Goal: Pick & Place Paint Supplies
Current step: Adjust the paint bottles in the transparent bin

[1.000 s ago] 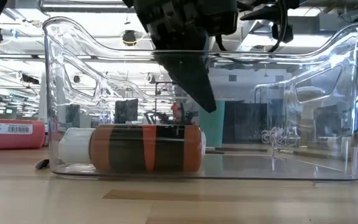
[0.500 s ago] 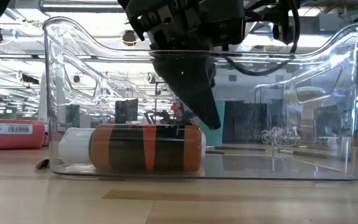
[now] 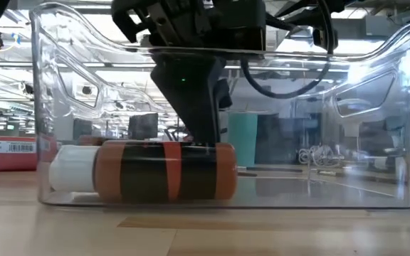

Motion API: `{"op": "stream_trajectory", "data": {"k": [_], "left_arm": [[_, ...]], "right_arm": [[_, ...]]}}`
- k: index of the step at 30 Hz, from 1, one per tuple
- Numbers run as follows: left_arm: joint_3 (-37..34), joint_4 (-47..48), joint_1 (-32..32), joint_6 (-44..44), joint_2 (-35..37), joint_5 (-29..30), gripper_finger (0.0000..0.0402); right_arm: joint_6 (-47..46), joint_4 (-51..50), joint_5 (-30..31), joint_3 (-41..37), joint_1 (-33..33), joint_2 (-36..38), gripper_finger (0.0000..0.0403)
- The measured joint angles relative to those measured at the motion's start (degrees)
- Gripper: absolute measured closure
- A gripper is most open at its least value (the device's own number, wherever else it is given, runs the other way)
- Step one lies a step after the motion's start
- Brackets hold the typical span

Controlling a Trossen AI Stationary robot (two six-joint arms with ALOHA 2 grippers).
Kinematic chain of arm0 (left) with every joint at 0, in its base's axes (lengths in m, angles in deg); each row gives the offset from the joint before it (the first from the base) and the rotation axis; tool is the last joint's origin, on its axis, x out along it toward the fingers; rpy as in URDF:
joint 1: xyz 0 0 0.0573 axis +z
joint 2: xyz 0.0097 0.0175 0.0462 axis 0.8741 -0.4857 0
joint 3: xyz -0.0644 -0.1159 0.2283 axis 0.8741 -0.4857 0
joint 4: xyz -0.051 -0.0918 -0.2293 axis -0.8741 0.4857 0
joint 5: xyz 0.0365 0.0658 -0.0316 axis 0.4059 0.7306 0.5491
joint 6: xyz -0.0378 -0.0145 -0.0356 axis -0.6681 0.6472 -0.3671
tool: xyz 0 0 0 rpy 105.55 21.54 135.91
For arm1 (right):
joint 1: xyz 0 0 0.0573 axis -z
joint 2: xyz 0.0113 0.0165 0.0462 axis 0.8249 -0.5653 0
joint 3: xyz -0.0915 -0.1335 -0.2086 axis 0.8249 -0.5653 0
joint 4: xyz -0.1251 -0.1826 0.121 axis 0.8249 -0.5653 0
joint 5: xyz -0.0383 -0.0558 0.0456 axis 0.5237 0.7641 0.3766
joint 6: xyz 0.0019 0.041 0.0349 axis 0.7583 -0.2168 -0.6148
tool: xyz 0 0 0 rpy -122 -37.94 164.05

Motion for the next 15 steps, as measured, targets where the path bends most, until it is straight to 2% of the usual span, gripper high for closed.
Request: {"op": "stream_trajectory", "data": {"k": [15], "left_arm": [[0.0, -4.4, 2.0, 1.3, 0.4, 2.3, 0.0401]], "right_arm": [[0.0, 0.0, 0.0, 0.0, 0.0, 0.0, 0.0342]]}}
